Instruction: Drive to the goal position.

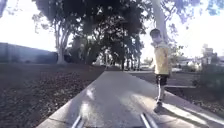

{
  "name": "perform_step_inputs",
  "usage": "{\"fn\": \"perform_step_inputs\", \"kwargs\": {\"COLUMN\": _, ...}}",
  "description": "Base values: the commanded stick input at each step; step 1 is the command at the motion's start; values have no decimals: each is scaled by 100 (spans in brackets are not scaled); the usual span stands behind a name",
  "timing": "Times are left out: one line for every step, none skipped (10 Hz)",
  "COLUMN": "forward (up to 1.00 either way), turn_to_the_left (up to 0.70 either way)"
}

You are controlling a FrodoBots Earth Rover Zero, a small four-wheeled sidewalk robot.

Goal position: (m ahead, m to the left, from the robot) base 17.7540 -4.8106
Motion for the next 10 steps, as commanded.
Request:
{"fn": "perform_step_inputs", "kwargs": {"forward": 86, "turn_to_the_left": 0}}
{"fn": "perform_step_inputs", "kwargs": {"forward": 93, "turn_to_the_left": 0}}
{"fn": "perform_step_inputs", "kwargs": {"forward": 93, "turn_to_the_left": 0}}
{"fn": "perform_step_inputs", "kwargs": {"forward": 93, "turn_to_the_left": 0}}
{"fn": "perform_step_inputs", "kwargs": {"forward": 90, "turn_to_the_left": 0}}
{"fn": "perform_step_inputs", "kwargs": {"forward": 13, "turn_to_the_left": 0}}
{"fn": "perform_step_inputs", "kwargs": {"forward": 0, "turn_to_the_left": 0}}
{"fn": "perform_step_inputs", "kwargs": {"forward": 0, "turn_to_the_left": 0}}
{"fn": "perform_step_inputs", "kwargs": {"forward": 0, "turn_to_the_left": 0}}
{"fn": "perform_step_inputs", "kwargs": {"forward": 0, "turn_to_the_left": 0}}
